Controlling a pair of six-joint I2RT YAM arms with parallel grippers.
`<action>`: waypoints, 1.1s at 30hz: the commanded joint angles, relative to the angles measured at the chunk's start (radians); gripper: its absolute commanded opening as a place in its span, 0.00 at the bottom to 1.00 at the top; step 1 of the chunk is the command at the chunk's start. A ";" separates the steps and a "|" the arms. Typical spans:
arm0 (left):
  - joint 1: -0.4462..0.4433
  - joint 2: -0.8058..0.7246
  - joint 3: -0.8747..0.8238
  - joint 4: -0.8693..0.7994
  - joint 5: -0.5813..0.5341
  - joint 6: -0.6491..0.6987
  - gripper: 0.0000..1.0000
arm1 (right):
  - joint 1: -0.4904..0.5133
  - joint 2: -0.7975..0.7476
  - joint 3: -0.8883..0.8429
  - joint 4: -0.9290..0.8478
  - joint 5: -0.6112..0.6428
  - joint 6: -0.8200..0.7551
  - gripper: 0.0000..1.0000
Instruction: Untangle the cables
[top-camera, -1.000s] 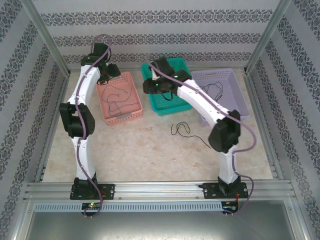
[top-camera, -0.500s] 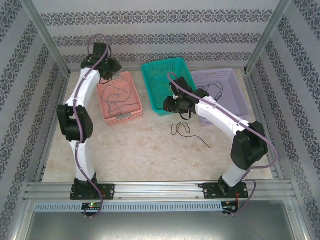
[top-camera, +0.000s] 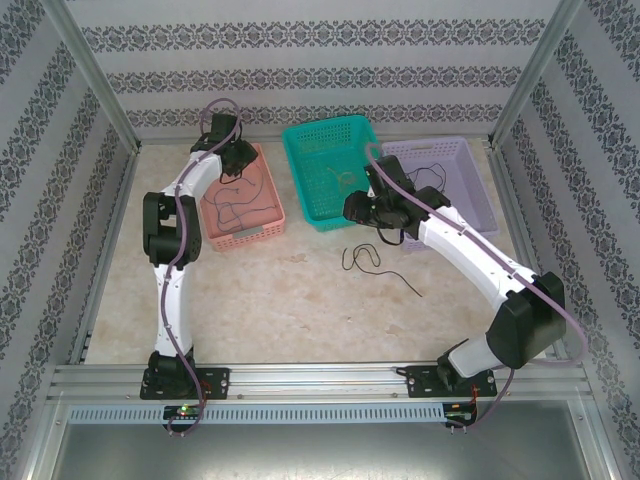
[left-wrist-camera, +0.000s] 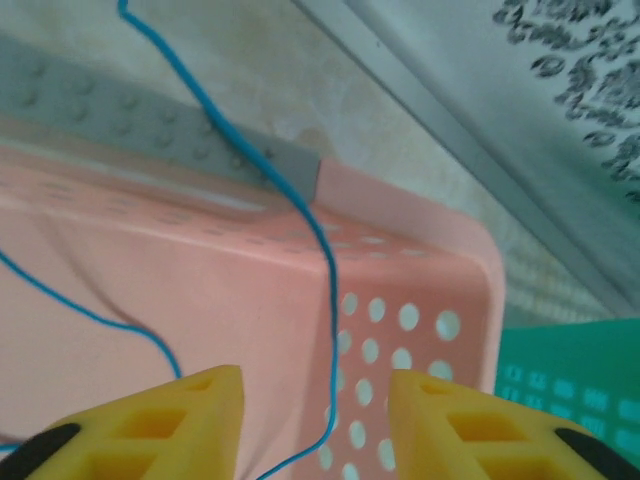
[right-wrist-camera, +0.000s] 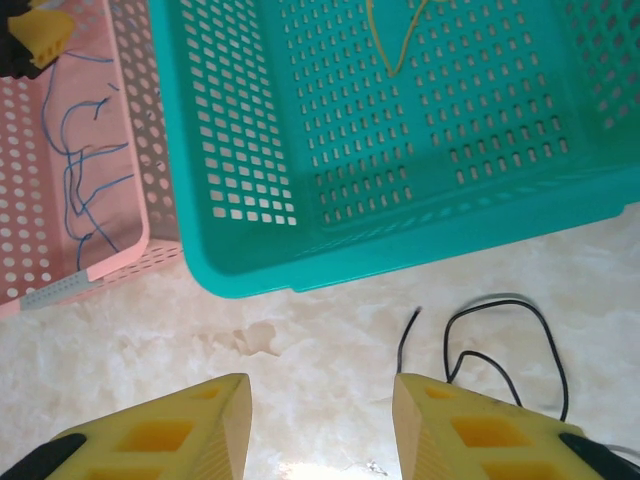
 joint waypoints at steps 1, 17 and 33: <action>-0.004 0.034 0.037 0.064 -0.004 -0.007 0.35 | -0.017 -0.027 -0.020 0.002 -0.013 0.013 0.43; -0.003 0.093 0.073 0.125 0.002 -0.016 0.15 | -0.036 -0.021 -0.020 0.002 -0.042 0.004 0.41; -0.021 -0.163 -0.267 0.316 -0.070 -0.126 0.00 | -0.052 -0.051 -0.037 0.000 -0.057 -0.011 0.41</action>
